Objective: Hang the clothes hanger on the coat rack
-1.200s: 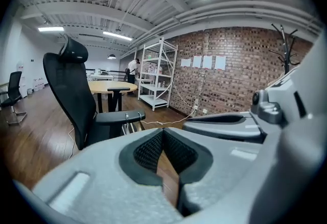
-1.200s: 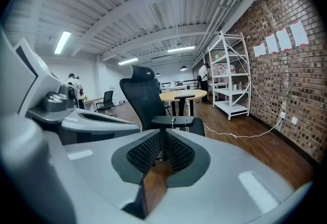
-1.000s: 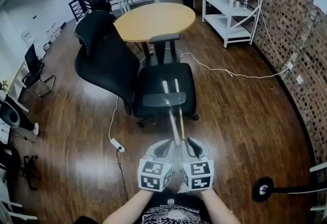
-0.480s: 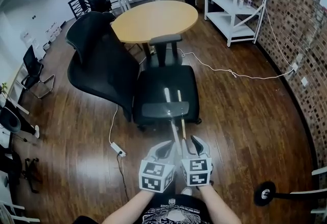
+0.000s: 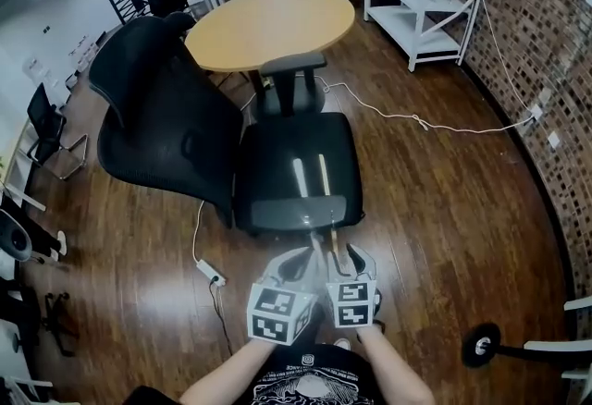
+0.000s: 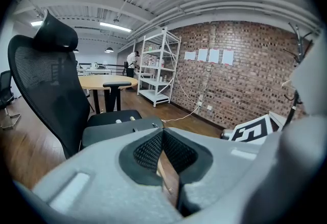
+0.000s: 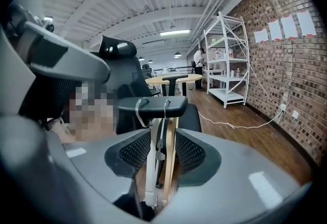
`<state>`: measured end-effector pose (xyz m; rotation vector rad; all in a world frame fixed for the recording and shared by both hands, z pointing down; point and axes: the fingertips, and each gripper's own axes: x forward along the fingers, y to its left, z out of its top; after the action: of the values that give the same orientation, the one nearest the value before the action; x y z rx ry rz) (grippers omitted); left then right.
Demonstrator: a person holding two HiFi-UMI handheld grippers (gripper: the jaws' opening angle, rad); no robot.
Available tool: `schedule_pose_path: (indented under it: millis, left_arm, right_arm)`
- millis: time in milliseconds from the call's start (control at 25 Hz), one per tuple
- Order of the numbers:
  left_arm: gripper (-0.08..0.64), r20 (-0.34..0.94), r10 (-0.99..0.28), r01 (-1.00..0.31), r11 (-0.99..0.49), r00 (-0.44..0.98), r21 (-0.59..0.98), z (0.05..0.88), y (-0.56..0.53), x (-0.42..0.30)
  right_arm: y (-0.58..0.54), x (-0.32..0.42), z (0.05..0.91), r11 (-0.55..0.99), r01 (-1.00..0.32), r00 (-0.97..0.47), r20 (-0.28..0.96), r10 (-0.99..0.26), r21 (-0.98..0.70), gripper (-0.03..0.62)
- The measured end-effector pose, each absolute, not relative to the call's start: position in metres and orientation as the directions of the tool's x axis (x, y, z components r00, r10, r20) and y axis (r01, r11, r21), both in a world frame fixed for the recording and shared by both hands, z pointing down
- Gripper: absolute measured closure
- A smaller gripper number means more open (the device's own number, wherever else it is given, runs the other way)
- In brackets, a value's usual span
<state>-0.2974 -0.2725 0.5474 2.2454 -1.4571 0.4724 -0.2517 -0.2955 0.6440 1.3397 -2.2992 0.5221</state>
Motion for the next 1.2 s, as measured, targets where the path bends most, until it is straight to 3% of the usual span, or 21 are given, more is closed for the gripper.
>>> schedule_pose_path:
  millis: [1040,1080,1200]
  left_arm:
    - [0.557,0.548,-0.739,-0.917,-0.364,0.391,0.163,0.573,-0.311,-0.328]
    - [0.557,0.549,-0.739,-0.917,-0.364,0.391,0.163,0.573,-0.313,-0.328]
    - [0.557,0.554,-0.736,-0.918,-0.362,0.389,0.163,0.574,-0.313,-0.328]
  right_arm:
    - [-0.345,-0.268,0.755,0.42,-0.903,-0.357,0.708,-0.609,-0.094,0.436]
    - [-0.345,-0.267,0.758,0.419,-0.904,-0.352,0.714,-0.606,-0.09,0.442]
    - [-0.344,-0.264,0.762,0.42,-0.904,-0.342,0.725,-0.598,-0.08,0.541]
